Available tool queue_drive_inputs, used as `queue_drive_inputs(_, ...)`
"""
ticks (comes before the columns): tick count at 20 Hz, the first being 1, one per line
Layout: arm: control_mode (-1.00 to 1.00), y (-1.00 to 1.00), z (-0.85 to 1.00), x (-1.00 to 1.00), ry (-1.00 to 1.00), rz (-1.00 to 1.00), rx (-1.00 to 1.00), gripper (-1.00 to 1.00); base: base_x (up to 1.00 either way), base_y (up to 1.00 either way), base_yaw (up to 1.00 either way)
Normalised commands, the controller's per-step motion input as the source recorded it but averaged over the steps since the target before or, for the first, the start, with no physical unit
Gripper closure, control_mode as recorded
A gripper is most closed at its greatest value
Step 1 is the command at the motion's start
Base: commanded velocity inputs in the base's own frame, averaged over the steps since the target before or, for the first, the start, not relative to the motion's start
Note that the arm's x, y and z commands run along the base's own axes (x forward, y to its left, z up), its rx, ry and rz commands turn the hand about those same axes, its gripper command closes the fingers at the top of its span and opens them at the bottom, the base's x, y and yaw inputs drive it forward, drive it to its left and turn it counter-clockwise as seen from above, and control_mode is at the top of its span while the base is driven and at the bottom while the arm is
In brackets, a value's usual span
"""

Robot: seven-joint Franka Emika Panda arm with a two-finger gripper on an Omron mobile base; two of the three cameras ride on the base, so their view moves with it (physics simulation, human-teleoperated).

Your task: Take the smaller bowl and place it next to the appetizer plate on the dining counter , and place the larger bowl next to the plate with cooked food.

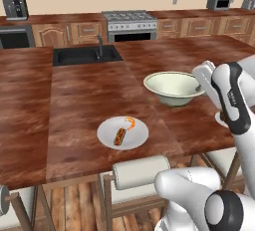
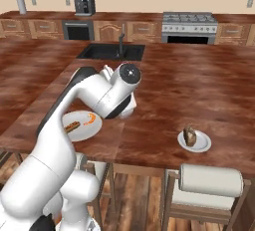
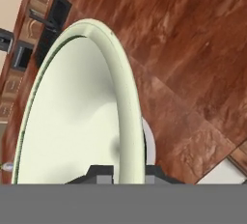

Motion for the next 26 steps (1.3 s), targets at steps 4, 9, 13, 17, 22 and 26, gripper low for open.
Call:
queue_drive_inputs(4, -1.00, 0.00, -0.56, 0.46, 0.00, 0.00, 0.00, 1.00, 0.00, 0.00, 0.00)
queue_drive_inputs(9, -1.00, 0.00, -0.47, 0.32, 0.01, 0.00, 0.00, 1.00, 0.00, 0.00, 0.00)
queue_drive_inputs(13, -1.00, -0.13, -0.36, 0.26, 0.02, 0.00, 0.00, 1.00, 0.00, 0.00, 0.00)
queue_drive_inputs(17, -1.00, -0.16, -0.30, 0.27, 0.01, 0.00, 0.00, 1.00, 0.00, 0.00, 0.00)
queue_drive_inputs(22, -1.00, -0.18, -0.25, 0.27, 0.01, 0.00, 0.00, 1.00, 0.00, 0.00, 0.00)
queue_drive_inputs(26, -1.00, -0.05, -0.32, 0.23, 0.01, 0.00, 0.00, 1.00, 0.00, 0.00, 0.00)
